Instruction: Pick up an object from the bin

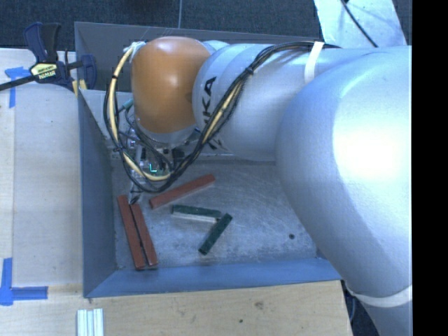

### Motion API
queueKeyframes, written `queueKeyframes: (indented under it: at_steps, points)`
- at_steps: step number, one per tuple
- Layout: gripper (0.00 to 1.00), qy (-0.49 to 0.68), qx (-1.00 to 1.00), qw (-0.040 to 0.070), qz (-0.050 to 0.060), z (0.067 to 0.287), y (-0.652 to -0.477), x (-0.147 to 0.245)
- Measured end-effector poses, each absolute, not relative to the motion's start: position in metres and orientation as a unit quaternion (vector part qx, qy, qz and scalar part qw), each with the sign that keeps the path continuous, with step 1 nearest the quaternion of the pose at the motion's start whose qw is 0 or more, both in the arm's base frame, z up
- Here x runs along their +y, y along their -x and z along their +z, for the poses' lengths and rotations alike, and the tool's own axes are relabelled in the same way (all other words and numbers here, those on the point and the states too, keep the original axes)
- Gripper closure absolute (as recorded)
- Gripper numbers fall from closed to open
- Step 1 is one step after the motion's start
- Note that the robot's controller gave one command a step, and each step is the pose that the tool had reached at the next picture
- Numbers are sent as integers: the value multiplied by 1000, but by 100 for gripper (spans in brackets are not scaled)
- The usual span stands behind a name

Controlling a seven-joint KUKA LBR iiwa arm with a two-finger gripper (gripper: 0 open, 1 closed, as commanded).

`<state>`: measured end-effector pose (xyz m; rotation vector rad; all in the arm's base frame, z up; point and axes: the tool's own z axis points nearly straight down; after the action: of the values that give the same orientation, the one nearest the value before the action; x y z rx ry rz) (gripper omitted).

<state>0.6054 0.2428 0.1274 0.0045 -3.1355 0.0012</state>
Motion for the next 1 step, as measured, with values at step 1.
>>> queueKeyframes:
  at_steps: [1]
  points:
    - [0, -110, -994, -6, -1, 225, -618, 224]
